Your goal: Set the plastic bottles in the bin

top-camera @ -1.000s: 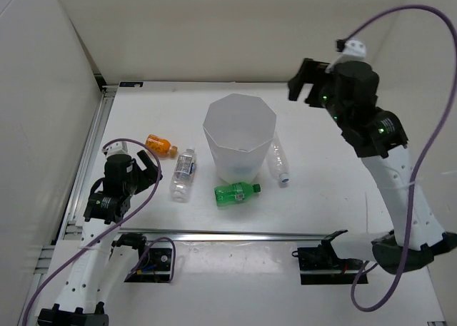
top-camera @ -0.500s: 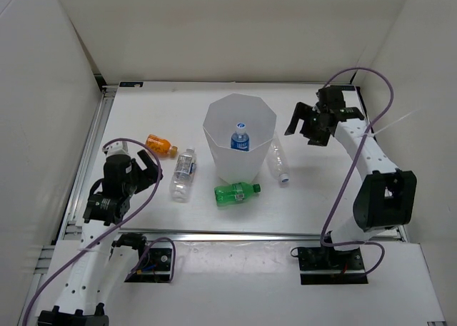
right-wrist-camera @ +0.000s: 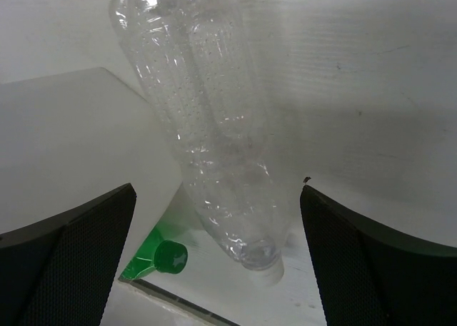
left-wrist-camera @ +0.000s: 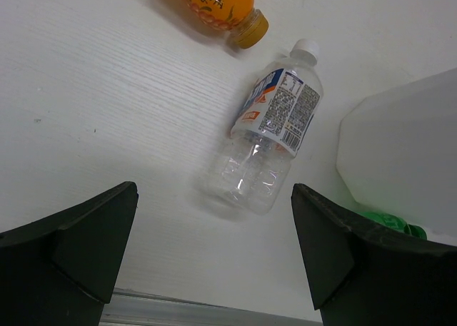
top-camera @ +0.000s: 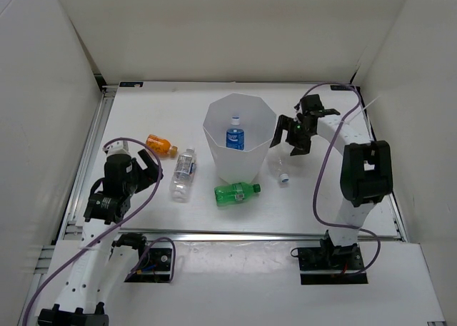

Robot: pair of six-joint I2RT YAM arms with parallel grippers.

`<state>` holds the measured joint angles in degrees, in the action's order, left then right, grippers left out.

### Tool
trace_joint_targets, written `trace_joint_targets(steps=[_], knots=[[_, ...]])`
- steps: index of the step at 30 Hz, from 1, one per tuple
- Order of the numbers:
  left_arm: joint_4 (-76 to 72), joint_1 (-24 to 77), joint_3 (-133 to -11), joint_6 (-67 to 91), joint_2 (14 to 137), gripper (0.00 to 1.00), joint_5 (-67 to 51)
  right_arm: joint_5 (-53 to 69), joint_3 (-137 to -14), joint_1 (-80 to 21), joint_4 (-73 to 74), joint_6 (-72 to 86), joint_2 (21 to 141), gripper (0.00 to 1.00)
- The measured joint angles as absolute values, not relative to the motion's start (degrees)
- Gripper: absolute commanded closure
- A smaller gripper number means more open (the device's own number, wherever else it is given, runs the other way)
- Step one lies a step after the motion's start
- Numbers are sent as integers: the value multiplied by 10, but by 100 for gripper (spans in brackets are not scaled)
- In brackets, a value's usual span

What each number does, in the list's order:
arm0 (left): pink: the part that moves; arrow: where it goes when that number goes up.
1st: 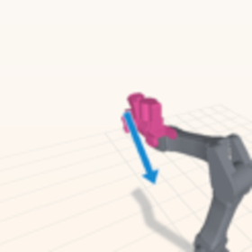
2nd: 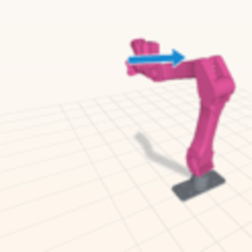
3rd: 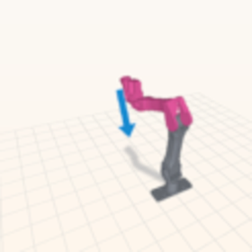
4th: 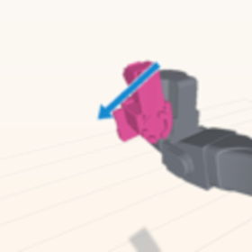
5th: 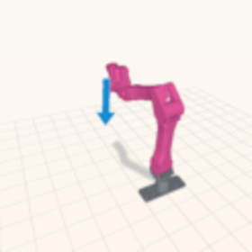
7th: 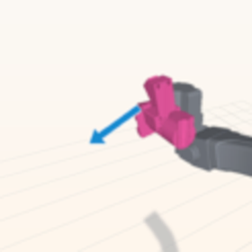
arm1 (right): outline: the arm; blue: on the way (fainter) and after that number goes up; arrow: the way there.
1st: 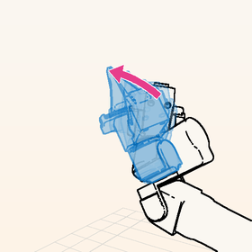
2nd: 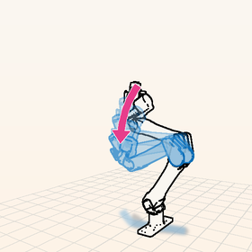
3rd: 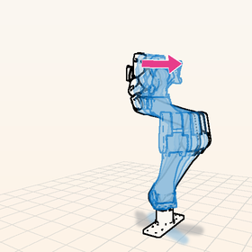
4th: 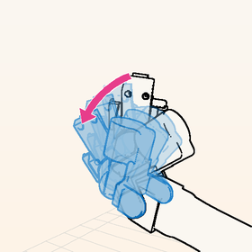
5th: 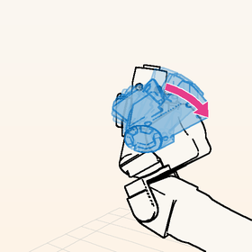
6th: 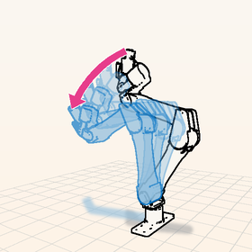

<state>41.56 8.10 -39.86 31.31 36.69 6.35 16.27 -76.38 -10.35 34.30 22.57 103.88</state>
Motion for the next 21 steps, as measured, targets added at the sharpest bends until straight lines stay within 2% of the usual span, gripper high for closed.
trace_joint_targets(steps=[5,7,9,10,12,15,16,20,21], knots=[[416,81,-398,313,372,0,63,165,-765,-120,340,224,1070,0],[415,81,-398,313,372,0,63,164,-765,-126,339,225,1075,5],[415,81,-398,313,372,0,63,164,-765,-130,336,227,1079,16],[415,81,-398,313,372,0,63,164,-765,-131,334,229,1081,29],[415,81,-398,313,372,0,60,162,-764,-131,330,236,1085,47],[415,81,-398,313,372,0,58,166,-763,-120,328,249,1085,61],[415,81,-398,313,372,0,57,165,-763,-115,328,252,1084,70],[415,81,-398,313,373,0,55,154,-755,-79,332,271,1069,88],[415,81,-398,313,374,0,55,142,-748,-70,332,274,1058,88]])
